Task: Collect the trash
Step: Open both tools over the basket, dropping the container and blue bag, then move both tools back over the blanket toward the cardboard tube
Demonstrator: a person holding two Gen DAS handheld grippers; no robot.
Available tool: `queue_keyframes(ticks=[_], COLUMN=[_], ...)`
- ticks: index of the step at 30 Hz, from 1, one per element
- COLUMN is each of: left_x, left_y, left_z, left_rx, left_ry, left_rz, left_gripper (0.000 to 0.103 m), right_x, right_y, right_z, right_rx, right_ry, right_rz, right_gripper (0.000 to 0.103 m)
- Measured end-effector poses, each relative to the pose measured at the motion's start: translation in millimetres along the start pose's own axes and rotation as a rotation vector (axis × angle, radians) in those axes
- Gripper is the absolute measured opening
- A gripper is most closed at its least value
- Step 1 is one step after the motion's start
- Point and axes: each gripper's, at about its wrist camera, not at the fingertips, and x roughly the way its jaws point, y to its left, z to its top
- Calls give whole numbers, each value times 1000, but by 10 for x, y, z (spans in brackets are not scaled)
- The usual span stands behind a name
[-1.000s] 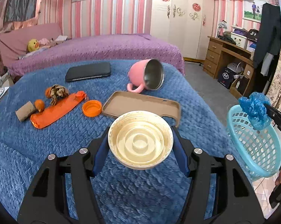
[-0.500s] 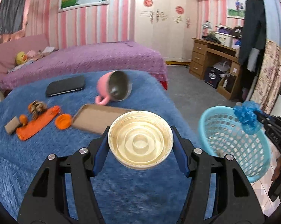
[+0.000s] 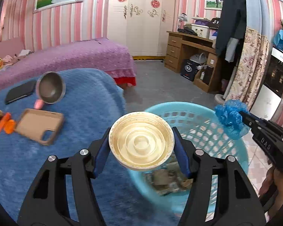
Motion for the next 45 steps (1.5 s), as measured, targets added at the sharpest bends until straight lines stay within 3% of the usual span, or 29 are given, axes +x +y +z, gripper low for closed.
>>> queue_keyframes(ticks=[7, 11, 28, 30, 31, 32, 34, 38, 45], left_x=[240, 232, -164, -247, -279, -308, -380, -564, -809], left_y=[-200, -119, 761, 871, 905, 951, 1053, 1356, 1835], left_z=[83, 98, 103, 92, 86, 97, 100, 90, 102], left_rx=[21, 13, -63, -61, -61, -61, -62, -78, -103], left_ry=[48, 36, -12, -19, -21, -22, -23, -33, -46], left_rz=[-23, 15, 150, 165, 170, 175, 187, 214, 268], left_gripper=[61, 88, 95, 95, 95, 96, 96, 97, 97], right_x=[23, 40, 95, 114, 122, 118, 102, 84, 71], right_y=[4, 8, 330, 402, 452, 506, 598, 748, 1019], right_z=[0, -17, 15, 22, 24, 27, 46, 81, 128], right_rx=[13, 14, -34, -46, -52, -59, -74, -74, -85], right_ry=[-9, 0, 9, 18, 22, 19, 13, 7, 7], right_rz=[4, 7, -5, -8, -9, -11, -14, -36, -62], right_gripper=[9, 9, 11, 28, 51, 65, 67, 89, 98])
